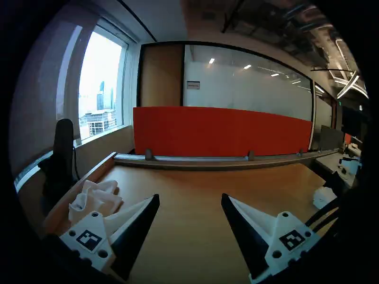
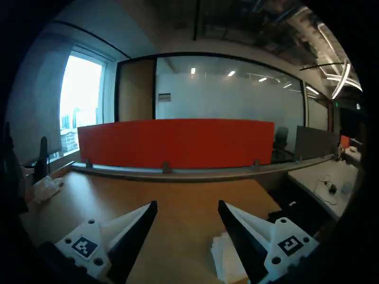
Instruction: Fold towel
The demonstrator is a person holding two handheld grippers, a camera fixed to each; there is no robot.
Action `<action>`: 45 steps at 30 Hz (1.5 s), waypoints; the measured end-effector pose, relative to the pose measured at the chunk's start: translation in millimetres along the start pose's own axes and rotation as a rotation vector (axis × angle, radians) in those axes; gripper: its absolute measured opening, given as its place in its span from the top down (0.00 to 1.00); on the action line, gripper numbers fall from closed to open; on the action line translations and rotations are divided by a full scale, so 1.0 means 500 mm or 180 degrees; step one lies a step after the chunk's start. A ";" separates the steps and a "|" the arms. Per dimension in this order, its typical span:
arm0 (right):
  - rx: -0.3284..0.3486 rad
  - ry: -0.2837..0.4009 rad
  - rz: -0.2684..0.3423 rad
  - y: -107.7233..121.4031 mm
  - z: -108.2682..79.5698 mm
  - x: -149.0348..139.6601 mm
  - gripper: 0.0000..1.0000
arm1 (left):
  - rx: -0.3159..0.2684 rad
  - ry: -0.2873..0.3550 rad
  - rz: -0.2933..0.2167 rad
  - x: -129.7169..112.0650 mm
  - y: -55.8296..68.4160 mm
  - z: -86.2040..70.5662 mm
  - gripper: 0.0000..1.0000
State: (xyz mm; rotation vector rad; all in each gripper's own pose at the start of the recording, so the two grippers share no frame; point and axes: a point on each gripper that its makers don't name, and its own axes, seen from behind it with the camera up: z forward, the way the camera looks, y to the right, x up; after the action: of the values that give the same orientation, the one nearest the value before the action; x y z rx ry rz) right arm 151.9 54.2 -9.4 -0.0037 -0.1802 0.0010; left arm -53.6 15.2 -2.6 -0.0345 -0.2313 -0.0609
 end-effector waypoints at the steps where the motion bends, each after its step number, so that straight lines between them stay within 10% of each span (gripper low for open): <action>1: -0.0019 0.0050 -0.0005 -0.002 0.001 0.008 0.00 | 0.0004 0.0019 0.0005 0.003 -0.001 0.003 0.03; 26: -0.0085 0.0421 -0.0030 -0.088 0.016 0.053 0.01 | -0.0089 0.0376 -0.0069 0.022 -0.007 0.036 0.03; 45: -0.0007 0.0432 0.0020 -0.155 -0.003 0.037 0.01 | 0.0020 0.0507 0.0243 -0.064 -0.029 0.035 0.03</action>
State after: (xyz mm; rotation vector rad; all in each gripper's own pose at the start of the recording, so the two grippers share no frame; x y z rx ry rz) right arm 170.6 -23.1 -7.3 -0.0065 -0.0444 0.0068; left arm -89.3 3.3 7.4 -0.0320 -0.0708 0.0132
